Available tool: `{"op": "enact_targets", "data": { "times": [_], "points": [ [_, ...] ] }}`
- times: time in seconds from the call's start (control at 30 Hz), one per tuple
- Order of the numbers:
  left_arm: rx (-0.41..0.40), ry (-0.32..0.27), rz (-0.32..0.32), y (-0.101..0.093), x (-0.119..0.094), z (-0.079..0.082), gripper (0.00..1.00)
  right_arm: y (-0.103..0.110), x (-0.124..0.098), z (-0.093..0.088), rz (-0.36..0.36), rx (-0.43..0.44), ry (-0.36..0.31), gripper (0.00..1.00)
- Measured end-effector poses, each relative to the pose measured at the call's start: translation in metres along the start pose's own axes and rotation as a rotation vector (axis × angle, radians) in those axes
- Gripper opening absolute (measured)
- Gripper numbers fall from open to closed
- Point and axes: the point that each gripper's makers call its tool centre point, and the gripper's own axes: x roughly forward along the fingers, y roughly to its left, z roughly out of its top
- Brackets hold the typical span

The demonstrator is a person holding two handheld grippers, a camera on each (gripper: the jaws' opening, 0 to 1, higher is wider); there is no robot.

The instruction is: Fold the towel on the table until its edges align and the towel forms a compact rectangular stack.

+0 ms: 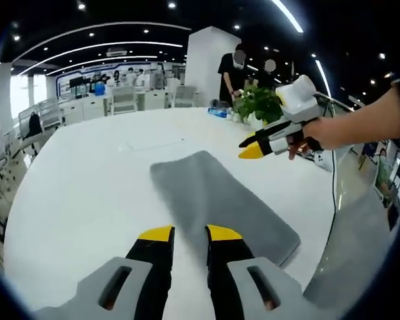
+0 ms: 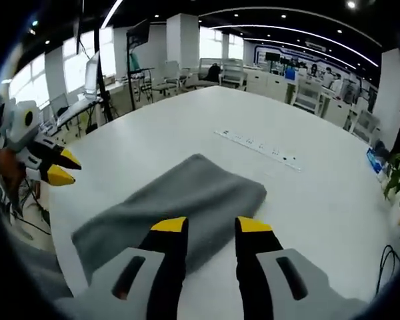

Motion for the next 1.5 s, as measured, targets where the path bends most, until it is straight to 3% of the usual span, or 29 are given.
{"op": "enact_targets", "data": {
  "times": [0.03, 0.1, 0.17, 0.37, 0.47, 1.03, 1.5],
  "points": [
    [-0.008, -0.002, -0.002, 0.001, 0.001, -0.001, 0.18, -0.025, 0.032, -0.025, 0.007, 0.003, 0.008, 0.26],
    [-0.004, -0.006, 0.0, 0.002, 0.001, -0.001, 0.18, -0.037, 0.049, -0.039, 0.017, 0.012, 0.01, 0.26],
    [-0.007, -0.002, -0.001, 0.004, 0.004, -0.002, 0.18, -0.037, 0.051, -0.043, 0.023, 0.02, 0.007, 0.25],
    [0.018, 0.007, -0.013, 0.005, 0.014, 0.0, 0.18, -0.021, 0.051, -0.053, 0.052, 0.043, 0.014, 0.24],
    [0.028, 0.01, -0.021, 0.005, 0.016, 0.0, 0.18, -0.018, 0.049, -0.049, 0.049, 0.061, -0.014, 0.23],
    [0.071, 0.039, -0.048, 0.001, 0.047, 0.007, 0.18, 0.004, 0.046, -0.074, 0.105, 0.077, 0.021, 0.21],
    [0.119, 0.113, -0.07, 0.001, 0.079, -0.008, 0.18, 0.027, 0.051, -0.107, 0.137, 0.076, 0.092, 0.21]
  ]
}}
